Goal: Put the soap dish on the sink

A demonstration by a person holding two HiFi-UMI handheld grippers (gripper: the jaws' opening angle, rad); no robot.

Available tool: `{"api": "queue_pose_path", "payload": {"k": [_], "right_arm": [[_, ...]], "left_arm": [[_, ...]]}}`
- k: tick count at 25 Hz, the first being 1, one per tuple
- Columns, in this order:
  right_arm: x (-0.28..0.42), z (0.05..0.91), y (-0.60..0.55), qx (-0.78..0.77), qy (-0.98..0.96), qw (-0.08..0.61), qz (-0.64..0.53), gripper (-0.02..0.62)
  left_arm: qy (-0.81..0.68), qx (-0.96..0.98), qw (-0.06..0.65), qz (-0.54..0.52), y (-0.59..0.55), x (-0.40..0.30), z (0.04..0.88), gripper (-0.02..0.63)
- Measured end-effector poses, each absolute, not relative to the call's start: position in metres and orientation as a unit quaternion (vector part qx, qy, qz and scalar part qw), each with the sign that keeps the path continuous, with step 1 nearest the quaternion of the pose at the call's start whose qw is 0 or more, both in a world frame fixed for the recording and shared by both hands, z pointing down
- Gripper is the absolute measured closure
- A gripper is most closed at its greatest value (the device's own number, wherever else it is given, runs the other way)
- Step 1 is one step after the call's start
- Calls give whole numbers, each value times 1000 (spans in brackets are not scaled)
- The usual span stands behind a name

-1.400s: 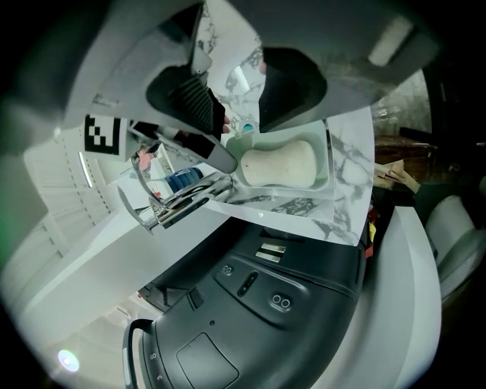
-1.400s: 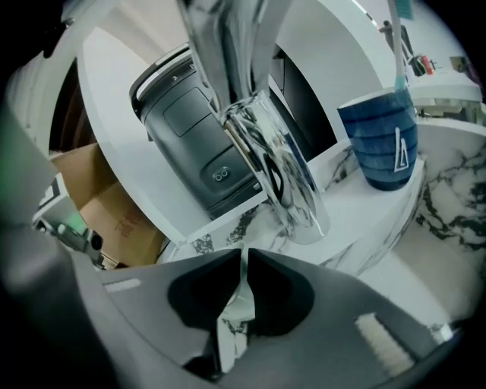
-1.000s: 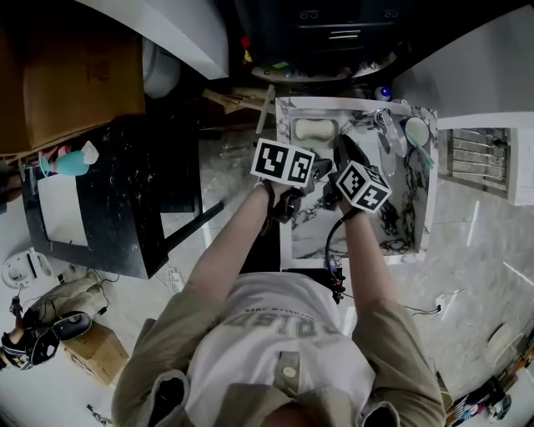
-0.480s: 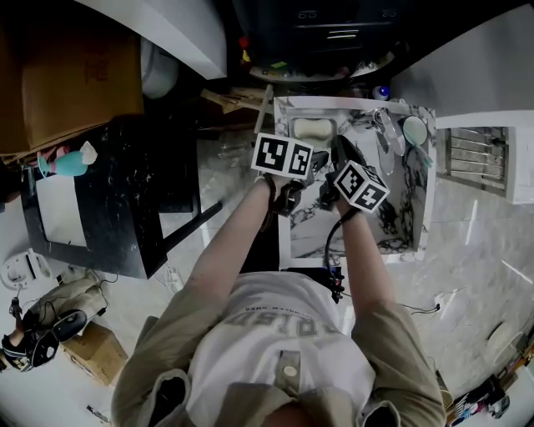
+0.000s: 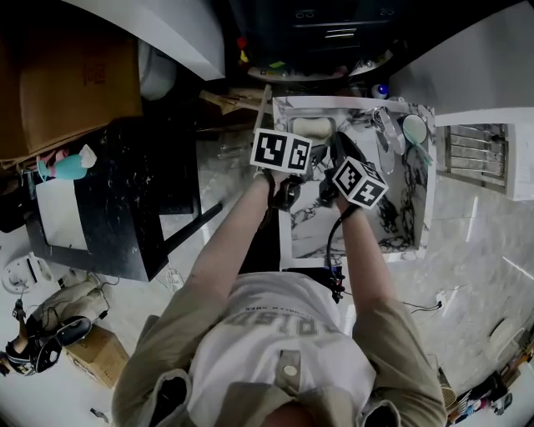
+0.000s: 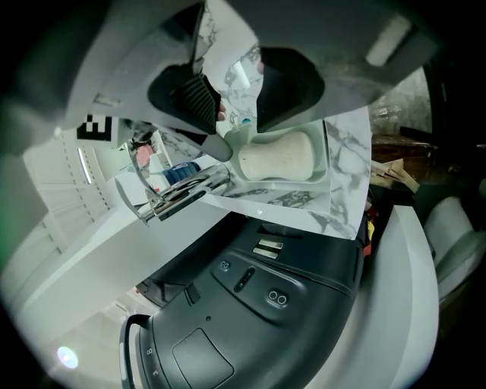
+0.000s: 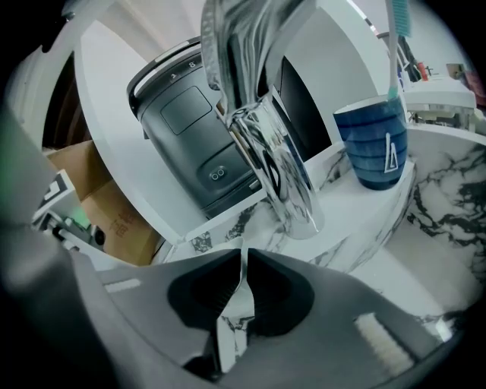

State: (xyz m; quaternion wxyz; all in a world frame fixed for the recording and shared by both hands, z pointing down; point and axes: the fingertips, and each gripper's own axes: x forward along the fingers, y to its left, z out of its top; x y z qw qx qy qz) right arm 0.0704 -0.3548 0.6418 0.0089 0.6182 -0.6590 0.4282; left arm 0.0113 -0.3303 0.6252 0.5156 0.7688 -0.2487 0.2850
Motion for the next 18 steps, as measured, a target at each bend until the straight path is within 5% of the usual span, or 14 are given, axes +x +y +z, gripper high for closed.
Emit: {"api": "queue_pose_path", "payload": {"k": [18], "right_arm": [[87,579,-332,639,-683,-24,352,566]], "left_arm": [[-312,818,430,221,-333,-16,563,425]]}}
